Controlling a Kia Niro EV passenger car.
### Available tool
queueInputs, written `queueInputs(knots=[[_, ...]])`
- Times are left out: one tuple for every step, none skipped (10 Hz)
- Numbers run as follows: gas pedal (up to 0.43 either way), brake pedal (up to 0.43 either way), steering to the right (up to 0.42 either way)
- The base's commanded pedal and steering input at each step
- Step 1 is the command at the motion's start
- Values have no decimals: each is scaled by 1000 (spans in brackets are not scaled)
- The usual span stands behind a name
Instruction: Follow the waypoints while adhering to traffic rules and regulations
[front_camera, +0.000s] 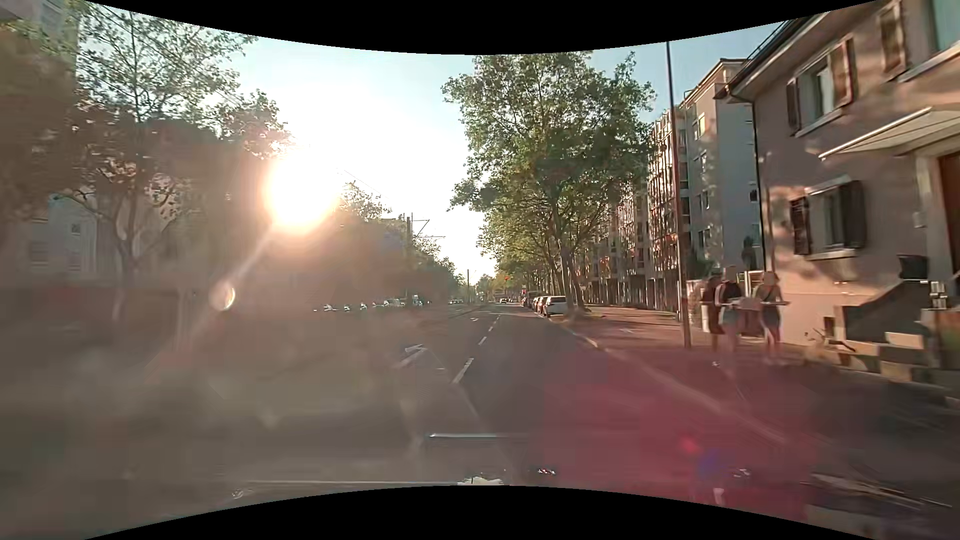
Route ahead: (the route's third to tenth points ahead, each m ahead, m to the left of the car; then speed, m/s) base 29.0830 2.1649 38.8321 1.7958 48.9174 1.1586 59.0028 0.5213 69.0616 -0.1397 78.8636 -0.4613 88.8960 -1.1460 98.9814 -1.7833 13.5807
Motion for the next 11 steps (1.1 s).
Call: queueInputs(knots=[[20,0,-7],[8,0,-6],[0,0,-6],[0,0,-7],[0,0,-6],[0,0,-5],[0,0,-5],[0,0,-5],[0,0,-5],[0,0,-5],[0,0,-5]])
